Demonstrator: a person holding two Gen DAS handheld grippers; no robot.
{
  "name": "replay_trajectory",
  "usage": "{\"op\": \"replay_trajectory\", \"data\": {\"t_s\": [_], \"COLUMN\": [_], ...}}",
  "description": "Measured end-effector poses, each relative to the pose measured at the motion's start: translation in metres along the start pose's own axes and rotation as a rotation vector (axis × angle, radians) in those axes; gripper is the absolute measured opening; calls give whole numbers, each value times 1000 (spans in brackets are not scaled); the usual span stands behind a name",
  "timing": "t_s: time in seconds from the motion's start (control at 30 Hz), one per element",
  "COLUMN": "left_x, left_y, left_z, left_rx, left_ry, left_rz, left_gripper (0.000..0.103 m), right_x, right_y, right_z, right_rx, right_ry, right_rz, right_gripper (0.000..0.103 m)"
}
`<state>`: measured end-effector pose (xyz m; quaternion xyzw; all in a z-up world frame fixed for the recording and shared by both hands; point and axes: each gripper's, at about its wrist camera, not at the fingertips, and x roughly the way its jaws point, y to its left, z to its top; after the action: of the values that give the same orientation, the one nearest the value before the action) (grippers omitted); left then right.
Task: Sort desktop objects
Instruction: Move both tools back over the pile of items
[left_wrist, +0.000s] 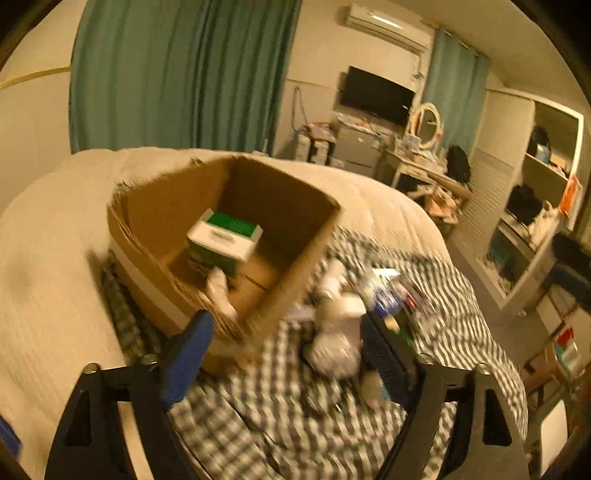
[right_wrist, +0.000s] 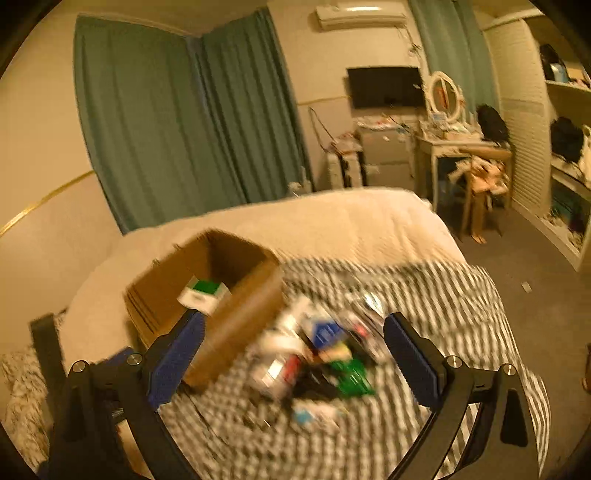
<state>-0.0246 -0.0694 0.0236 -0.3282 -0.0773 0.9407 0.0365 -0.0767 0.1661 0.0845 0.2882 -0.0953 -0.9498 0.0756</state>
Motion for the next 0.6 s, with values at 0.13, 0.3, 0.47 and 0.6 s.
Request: {"op": "replay_trajectory", "data": {"t_s": [0.13, 0.3, 0.47, 0.6], "left_x": [22, 56, 105, 130], "left_y": [-25, -46, -42, -38], "left_z": [-44, -64, -76, -86], "left_rx": [7, 102, 130, 105], "left_ry": [112, 160, 258, 329], "left_rz": [-49, -34, -7, 2], "left_gripper": [92, 92, 92, 92], "right_x": [15, 45, 62, 86], "right_y": [-23, -53, -51, -45], "right_z": [-55, -101, -102, -106], "right_rx": [4, 61, 4, -27], "right_ry": [66, 155, 162, 193], "right_rz": [-47, -64, -80, -53], "right_gripper": [98, 98, 98, 98]}}
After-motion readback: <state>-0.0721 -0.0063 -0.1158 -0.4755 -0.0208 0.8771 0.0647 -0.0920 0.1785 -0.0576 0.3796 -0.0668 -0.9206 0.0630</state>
